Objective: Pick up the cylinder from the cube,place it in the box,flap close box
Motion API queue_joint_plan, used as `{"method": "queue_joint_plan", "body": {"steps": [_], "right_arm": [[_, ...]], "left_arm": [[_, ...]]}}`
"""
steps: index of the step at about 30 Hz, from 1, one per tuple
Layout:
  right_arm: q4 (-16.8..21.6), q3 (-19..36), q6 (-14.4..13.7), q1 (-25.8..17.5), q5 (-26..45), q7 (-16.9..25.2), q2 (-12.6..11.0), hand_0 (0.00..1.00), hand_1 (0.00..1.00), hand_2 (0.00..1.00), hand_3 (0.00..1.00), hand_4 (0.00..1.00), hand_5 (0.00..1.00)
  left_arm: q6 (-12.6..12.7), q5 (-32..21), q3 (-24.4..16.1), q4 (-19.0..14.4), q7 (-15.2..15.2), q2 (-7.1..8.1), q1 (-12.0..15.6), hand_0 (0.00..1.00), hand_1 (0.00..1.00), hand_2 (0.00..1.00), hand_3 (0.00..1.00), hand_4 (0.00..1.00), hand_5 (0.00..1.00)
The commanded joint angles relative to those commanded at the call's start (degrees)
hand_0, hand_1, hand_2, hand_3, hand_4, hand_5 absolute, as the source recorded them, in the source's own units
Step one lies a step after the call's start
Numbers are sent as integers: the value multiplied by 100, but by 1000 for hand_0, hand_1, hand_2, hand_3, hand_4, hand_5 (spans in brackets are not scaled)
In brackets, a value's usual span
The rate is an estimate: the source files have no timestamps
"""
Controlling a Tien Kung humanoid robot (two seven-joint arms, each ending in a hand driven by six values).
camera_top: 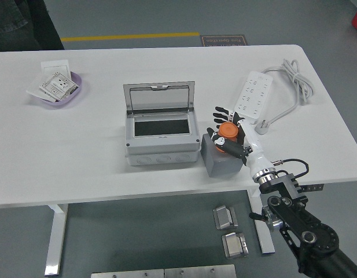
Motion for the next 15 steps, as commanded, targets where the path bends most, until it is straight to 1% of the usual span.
{"method": "queue_joint_plan", "body": {"steps": [7,8,13,14,15], "right_arm": [[10,-21,-11,-16,-11,-11,3,754,753,743,794,698,111],[10,-23,-13,-22,-5,-11,2,752,743,726,790,666,84],[6,-36,-9,-43,67,-3,5,752,743,726,790,666,84],[6,-37,-8,-46,85,-1,6,729,731,697,761,490,9],[6,-38,-6,-48,96,0,6,729,731,697,761,490,9]], "left_arm": [[13,-19,10,0,-20,-8,-3,765,782,769,881,845,584],[15,-20,10,0,-21,-9,-4,764,781,770,881,845,582],[25,-48,30,0,-38,-15,-6,764,781,770,881,845,582],[27,-54,33,0,-43,-18,-5,763,781,769,881,845,580],[28,-58,36,0,-45,-19,-5,763,781,769,881,845,580]]}}
